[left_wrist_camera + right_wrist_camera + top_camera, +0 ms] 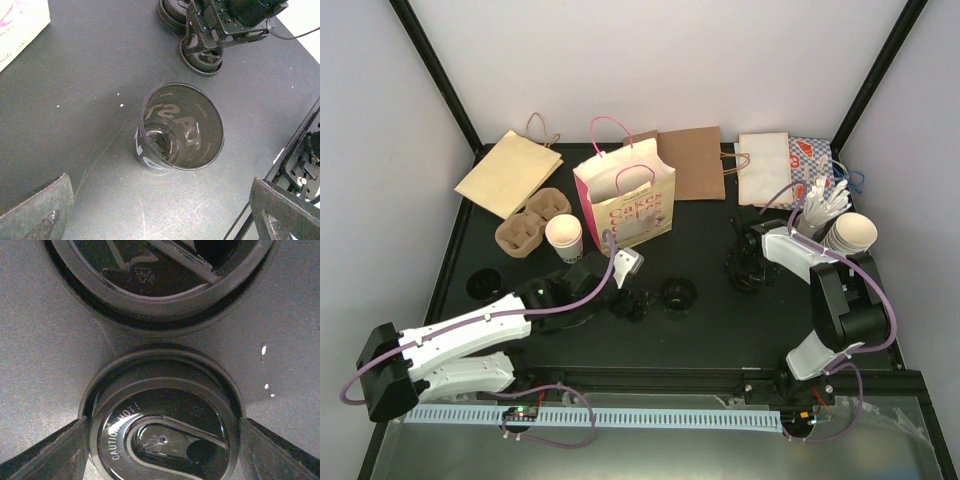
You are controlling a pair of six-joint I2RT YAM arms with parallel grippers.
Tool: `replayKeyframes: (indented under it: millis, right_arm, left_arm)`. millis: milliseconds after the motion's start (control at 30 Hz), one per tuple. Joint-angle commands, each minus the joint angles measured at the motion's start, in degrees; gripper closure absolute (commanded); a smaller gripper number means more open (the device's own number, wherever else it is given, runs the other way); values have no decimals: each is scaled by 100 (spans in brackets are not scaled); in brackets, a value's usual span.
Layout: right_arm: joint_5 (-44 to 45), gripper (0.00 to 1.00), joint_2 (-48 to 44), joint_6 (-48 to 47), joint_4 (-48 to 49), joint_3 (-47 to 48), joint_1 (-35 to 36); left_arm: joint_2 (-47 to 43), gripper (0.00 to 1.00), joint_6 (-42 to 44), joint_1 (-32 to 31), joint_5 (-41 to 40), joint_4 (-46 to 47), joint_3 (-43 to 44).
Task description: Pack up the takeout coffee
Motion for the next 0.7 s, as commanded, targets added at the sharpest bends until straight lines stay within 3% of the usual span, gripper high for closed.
replayKeyframes:
  millis: [0, 667]
  right_arm:
    - [-36, 22, -82, 63, -11, 137, -40]
    - [5, 24, -752, -321, -547, 266, 13]
  left_arm:
    - [-50, 1, 25, 50, 48, -93, -15]
    - [-25, 1, 14, 55, 116, -32, 7]
